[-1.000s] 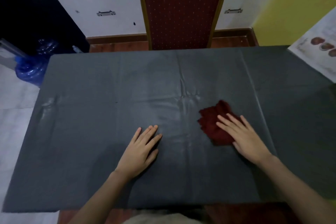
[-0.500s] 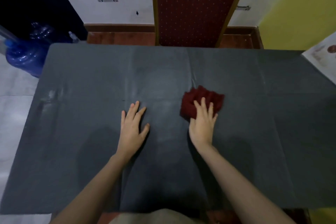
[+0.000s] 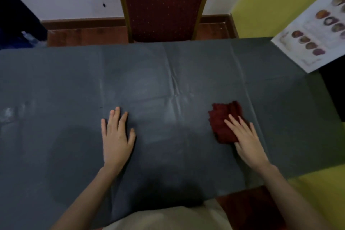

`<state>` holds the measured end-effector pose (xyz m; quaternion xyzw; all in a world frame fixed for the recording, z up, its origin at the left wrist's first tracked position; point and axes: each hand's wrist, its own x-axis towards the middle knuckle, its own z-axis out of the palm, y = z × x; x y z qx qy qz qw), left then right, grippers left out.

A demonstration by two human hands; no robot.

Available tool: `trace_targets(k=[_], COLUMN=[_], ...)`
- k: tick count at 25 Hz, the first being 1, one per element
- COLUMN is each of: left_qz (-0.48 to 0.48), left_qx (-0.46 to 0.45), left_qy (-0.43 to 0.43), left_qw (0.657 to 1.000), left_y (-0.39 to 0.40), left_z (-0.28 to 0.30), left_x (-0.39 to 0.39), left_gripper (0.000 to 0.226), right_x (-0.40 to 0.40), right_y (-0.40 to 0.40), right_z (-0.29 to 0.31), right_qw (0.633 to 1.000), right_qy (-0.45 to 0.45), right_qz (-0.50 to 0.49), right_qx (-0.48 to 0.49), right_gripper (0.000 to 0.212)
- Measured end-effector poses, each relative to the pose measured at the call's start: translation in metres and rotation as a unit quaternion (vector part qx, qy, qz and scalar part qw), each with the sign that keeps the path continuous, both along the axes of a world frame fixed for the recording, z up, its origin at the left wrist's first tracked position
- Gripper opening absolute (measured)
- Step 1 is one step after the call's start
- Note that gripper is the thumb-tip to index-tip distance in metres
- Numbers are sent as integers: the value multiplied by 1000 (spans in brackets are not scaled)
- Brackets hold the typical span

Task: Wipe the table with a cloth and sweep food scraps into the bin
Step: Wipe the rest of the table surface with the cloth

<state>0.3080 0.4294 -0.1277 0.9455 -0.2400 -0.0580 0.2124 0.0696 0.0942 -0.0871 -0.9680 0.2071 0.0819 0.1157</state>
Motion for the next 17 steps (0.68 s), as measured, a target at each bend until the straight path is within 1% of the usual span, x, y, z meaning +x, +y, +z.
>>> trace_targets(k=[2,3,4,5,6,7,8,9,10,11,12,13,15,17], left_qz=[50,55,39,10,-22,-49,-70,-83,-91,-93,-90,-87,-79,-58], left_qx=[-20,-40,-61,-78,-86,-89,-88,-80,-66,-51,-41,-34,-20,-7], left_qy=[15,29,45,59,67,71,70,64,53,39,27,15,-6,-16], left_qw=[998,997,996,995,994,992,991,991,992,994,995,996,997,998], left_y=[-16,-31,-47,-67,-86,-104,-121,-135,-145,-151,-157,-160,-162,-165], left_z=[5,9,13,17,19,20,20,19,16,14,12,10,5,2], left_x=[-6,-13,-23,-35,-48,-58,-66,-72,-76,-79,-83,-87,-93,-97], left_gripper=[48,47,47,47,47,48,49,48,47,45,44,44,48,51], right_x=[16,28,42,54,58,57,50,40,30,18,3,-13,-43,-61], right_y=[9,23,39,53,65,69,61,40,13,-14,-45,-74,-131,-172], right_z=[-8,-13,-18,-20,-21,-22,-22,-21,-19,-17,-16,-16,-14,-7], right_qw=[993,986,980,980,987,995,994,983,968,957,956,965,990,995], right_qy=[-69,-99,-116,-119,-112,-97,-82,-67,-58,-51,-43,-36,-11,9], right_qz=[-92,-132,-158,-155,-109,-26,73,168,239,273,271,233,85,-45], right_qx=[24,29,32,34,31,27,9,-20,-55,-84,-106,-117,-112,-86], right_gripper=[78,71,68,70,74,76,77,76,76,77,78,79,84,84])
